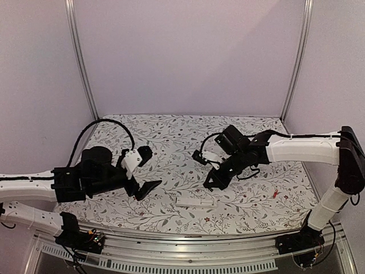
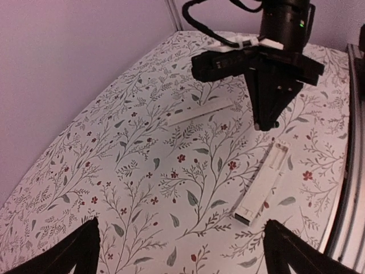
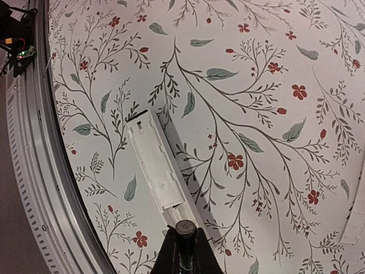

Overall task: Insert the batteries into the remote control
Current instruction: Place the battery in the battery compartment.

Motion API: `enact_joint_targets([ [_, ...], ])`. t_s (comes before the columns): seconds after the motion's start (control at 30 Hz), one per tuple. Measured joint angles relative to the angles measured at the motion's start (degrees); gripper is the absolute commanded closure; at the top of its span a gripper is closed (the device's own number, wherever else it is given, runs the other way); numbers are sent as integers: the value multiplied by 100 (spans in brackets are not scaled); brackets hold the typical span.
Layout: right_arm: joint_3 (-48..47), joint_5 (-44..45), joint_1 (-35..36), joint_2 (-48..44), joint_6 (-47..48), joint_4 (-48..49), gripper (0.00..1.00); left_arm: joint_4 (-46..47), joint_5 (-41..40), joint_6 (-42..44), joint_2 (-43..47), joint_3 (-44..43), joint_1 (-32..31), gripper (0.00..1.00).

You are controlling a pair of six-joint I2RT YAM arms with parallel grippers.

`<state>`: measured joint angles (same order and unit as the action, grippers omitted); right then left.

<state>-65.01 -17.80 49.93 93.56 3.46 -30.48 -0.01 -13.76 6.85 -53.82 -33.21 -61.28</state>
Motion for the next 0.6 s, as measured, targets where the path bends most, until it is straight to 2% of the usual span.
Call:
enact_joint_targets([
  [0.1,-33,-79,68,380,518,149,100,-518,343,529,-415,-59,4,0],
  [0.23,2,-76,177,573,1147,251,100,-752,914,1032,-369,81,101,0],
  [0.37,72,-76,293,570,1663,420,100,-822,1309,1202,-245,168,157,0],
  [0.6,136,236,459,573,2199,431,100,-896,1340,1290,-101,210,170,0],
])
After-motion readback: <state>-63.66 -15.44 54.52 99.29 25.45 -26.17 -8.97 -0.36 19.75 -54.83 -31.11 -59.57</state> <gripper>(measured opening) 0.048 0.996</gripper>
